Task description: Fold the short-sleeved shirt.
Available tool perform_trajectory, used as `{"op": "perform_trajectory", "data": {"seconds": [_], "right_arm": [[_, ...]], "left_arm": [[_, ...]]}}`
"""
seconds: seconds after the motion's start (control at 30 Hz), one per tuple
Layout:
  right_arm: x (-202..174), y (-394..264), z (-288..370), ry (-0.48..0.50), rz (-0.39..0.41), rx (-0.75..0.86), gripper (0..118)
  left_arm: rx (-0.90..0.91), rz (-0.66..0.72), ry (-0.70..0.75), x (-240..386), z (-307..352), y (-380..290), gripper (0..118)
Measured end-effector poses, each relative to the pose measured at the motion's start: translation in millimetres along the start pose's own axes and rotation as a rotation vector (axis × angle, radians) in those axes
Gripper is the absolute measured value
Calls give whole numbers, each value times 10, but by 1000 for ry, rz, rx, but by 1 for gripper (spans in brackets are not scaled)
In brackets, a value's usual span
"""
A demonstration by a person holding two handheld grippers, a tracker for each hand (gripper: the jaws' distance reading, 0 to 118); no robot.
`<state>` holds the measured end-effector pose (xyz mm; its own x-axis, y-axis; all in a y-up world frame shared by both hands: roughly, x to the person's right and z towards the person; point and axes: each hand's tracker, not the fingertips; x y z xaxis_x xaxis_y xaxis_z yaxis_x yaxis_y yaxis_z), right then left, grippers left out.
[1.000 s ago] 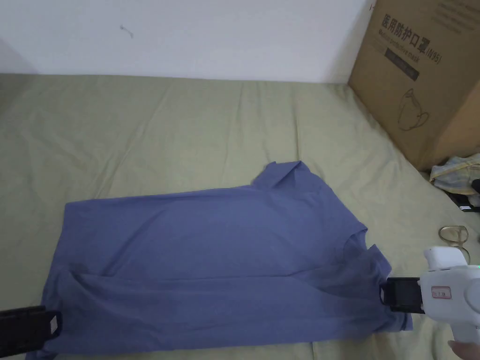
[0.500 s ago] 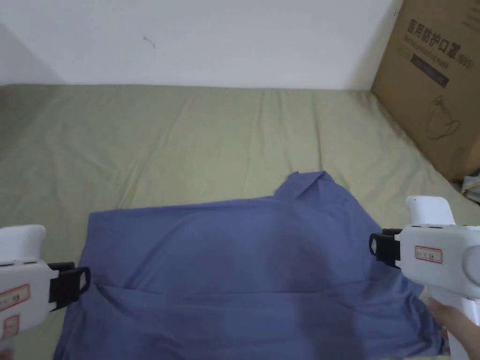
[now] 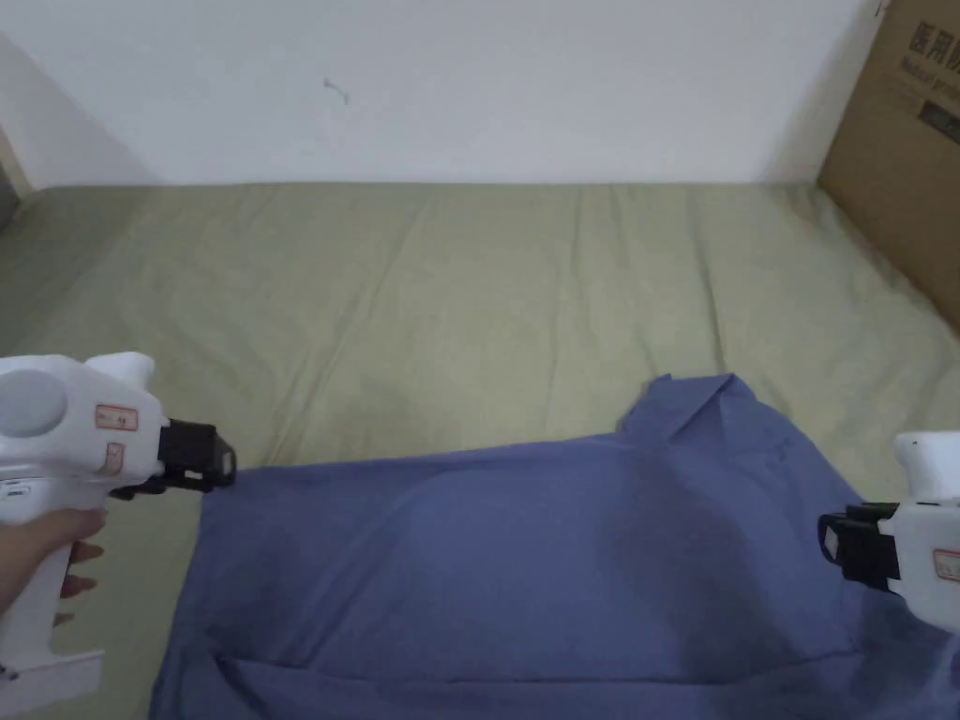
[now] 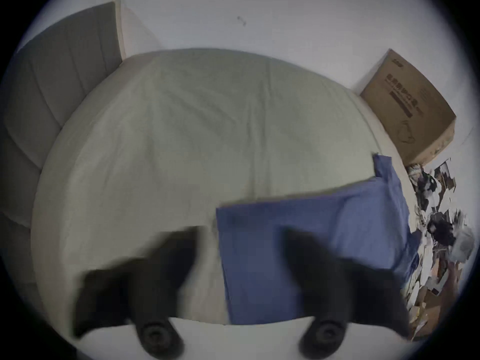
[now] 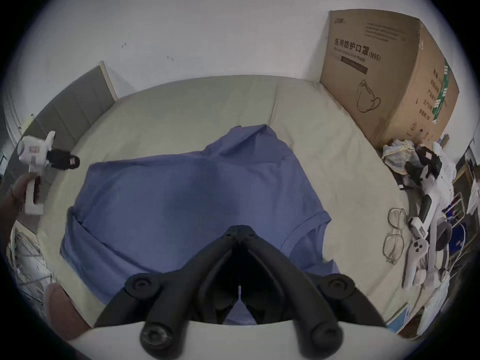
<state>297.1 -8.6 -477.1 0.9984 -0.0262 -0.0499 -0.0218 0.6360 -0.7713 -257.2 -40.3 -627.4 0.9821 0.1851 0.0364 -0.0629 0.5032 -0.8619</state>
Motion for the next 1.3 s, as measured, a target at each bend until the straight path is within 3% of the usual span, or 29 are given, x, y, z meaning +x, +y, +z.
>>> {"op": "perform_trajectory", "data": {"seconds": [0.03,0.07,0.1,0.37,0.43,0.47,0.5,0.53,0.57,0.6,0.73,0.87,0.97,1.0,1.3], "right_arm": [[13,-4,-30,0,-2,-5,1],[30,-12,-60,2,-10,-13,1],[64,-26,-98,10,-22,-21,1],[200,-91,-246,6,-39,-70,1],[296,-75,-310,3,-48,-75,1],[328,-58,-318,7,-64,-74,1],[352,-33,-329,14,-78,-72,1],[367,-2,-343,19,-90,-71,1],[392,39,-366,25,-102,-69,1],[419,103,-407,29,-108,-68,1],[491,471,-642,20,-97,-71,1],[645,968,-1003,21,-155,-70,12],[704,1251,-1343,-35,-137,-110,92],[720,1315,-1443,-62,-134,-121,105],[787,1500,-2210,-105,-160,-251,105]], "left_arm": [[-44,-9,12,1,-127,30,102],[-58,-21,38,14,-247,41,118],[-18,-34,44,42,-368,131,112],[-168,-12,96,8,-928,116,111],[-146,-24,99,57,-868,129,99],[-144,-20,73,67,-765,116,86],[-130,-24,62,71,-655,91,56],[-108,-30,24,67,-592,96,18],[-82,-18,-45,48,-527,107,2],[-81,21,-124,31,-428,80,2],[-18,-21,-93,110,-126,27,2],[-3,-58,-97,153,165,11,2],[-2,-70,-107,161,254,7,2],[-10,-70,-113,178,258,7,2],[-26,-130,-87,217,185,4,2]]}}
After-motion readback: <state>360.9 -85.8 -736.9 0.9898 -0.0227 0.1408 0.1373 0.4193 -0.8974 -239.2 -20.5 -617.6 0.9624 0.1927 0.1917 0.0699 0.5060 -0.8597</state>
